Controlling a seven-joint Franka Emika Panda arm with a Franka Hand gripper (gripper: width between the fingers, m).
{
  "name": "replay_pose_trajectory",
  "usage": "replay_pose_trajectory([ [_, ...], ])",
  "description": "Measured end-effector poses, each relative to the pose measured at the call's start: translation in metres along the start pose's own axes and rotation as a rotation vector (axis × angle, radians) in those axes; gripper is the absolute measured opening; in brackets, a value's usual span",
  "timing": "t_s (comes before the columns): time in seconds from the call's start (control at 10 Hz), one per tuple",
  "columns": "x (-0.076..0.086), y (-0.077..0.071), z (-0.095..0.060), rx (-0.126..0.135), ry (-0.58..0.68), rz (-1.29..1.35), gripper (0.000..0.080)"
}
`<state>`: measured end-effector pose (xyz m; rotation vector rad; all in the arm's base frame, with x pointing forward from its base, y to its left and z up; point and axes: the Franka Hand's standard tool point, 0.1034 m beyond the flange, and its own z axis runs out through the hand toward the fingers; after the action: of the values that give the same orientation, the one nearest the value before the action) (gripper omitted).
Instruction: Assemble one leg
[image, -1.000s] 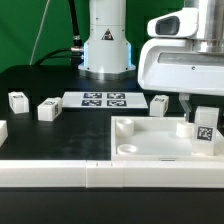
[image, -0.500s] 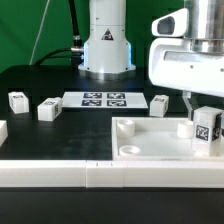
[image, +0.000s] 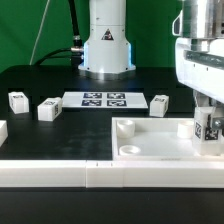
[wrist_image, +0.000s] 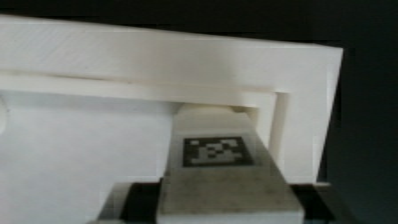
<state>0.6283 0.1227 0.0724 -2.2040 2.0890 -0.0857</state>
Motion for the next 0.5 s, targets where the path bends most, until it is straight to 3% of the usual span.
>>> replay_pose_trajectory([
  [0.2, -0.0006, -0.0003, -0.0001, 0.001, -0.007, 0.053, 0.0292],
  [0.4, -0.0006, -0.0003, 0.0000, 0.001, -0.007, -0.012, 0.0539],
  [0.5, -0.0006, -0.0002, 0.0002, 0.001, -0.007, -0.035, 0.0614],
])
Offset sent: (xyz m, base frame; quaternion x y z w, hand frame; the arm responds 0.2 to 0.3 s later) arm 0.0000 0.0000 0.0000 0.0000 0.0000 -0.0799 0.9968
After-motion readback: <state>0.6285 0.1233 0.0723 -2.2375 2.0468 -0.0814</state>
